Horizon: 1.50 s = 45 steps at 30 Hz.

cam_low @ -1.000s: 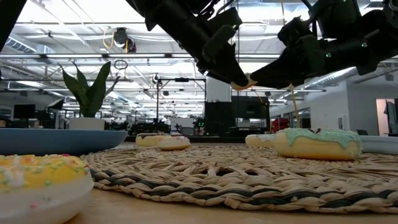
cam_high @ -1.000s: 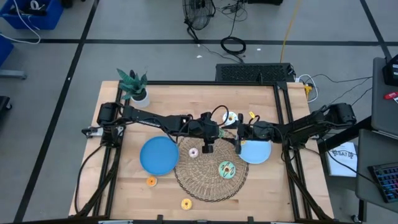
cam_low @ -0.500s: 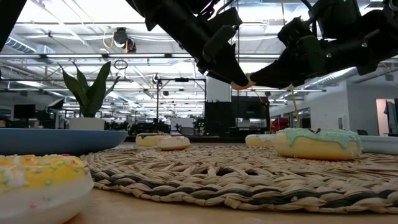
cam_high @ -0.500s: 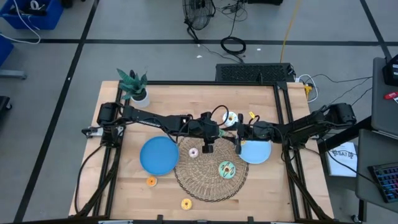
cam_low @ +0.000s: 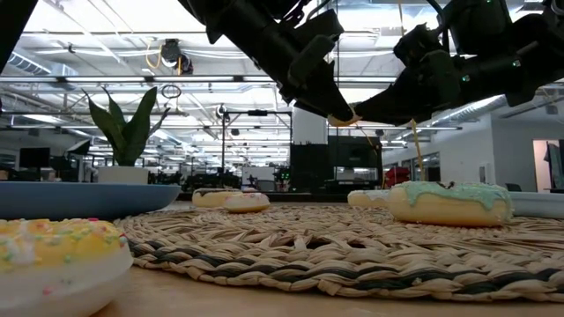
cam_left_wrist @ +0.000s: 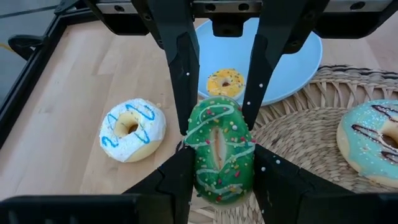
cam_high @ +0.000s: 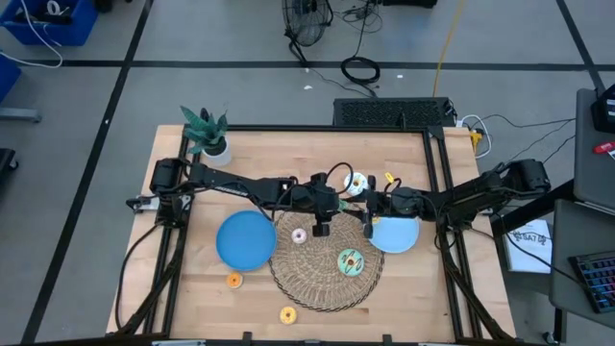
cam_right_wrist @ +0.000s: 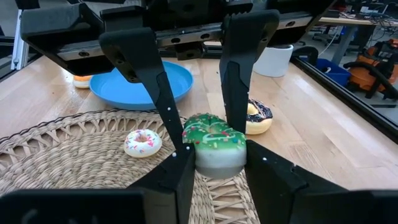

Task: Pick & Place donuts
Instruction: Put the small green donut on the light blue plate

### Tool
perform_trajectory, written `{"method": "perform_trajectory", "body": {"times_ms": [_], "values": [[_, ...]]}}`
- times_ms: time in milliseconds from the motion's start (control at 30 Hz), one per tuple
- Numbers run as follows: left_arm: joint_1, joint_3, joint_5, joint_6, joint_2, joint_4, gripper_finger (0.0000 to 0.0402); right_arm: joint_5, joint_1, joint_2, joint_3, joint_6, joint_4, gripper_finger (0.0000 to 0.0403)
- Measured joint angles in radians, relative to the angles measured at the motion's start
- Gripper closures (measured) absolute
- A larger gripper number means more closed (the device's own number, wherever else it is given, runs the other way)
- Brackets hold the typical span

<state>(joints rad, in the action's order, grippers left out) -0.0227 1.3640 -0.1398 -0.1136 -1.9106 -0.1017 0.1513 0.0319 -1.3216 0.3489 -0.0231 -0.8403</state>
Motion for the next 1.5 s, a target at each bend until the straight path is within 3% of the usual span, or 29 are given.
{"method": "perform_trajectory", "body": {"times_ms": [367,700,900,1133,1500], "values": [[-0.001,0.000,-0.057,0.011,0.000,0.015,0.0237,0.003,-0.001,0.000,0.000,0.000,0.000,0.0282],[-0.005,0.000,-0.039,0.020,0.000,0.030,0.0106,0.002,-0.001,0.000,0.000,0.000,0.011,0.0284],[-0.013,0.000,-0.043,0.019,0.037,-0.004,0.0054,0.003,-0.001,0.022,0.000,-0.021,0.057,0.0290],[-0.012,0.001,-0.043,0.046,0.145,-0.122,0.0032,0.004,0.003,0.153,0.000,0.037,0.259,0.0297],[-0.012,0.001,-0.043,0.006,0.177,-0.159,0.0034,0.011,0.003,0.431,0.000,0.298,0.787,0.0319]]}}
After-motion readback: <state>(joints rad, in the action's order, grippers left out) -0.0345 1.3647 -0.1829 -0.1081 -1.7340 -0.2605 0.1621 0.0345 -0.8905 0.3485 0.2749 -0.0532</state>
